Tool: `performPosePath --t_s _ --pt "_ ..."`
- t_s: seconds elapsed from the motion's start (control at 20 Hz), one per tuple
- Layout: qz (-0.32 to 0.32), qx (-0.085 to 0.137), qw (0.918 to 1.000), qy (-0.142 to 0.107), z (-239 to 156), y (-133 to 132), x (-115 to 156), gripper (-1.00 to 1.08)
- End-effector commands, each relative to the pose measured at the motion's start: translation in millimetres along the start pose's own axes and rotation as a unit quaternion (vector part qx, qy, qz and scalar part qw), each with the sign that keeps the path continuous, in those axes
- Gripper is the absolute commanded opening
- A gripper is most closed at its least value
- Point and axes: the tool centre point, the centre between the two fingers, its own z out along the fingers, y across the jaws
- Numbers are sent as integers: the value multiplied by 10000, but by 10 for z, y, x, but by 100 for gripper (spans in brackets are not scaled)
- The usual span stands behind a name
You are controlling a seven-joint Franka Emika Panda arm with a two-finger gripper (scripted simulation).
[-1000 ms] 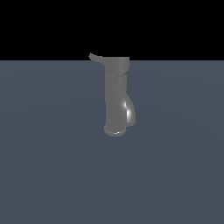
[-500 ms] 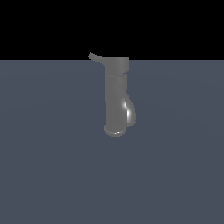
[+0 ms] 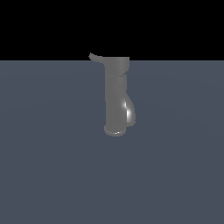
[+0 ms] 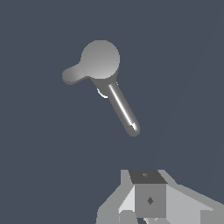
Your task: Turn on the faucet by rotating a designated handle.
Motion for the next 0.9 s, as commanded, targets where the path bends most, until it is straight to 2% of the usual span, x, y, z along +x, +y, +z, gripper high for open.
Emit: performPosePath --t_s 0.0,0.4,0.85 --pt "305 13 9995 -9 54 -76 116 -100" --pt "1265 28 9920 -35 265 -317 473 -100" --pt "2338 14 9723 -45 569 -593 851 -100"
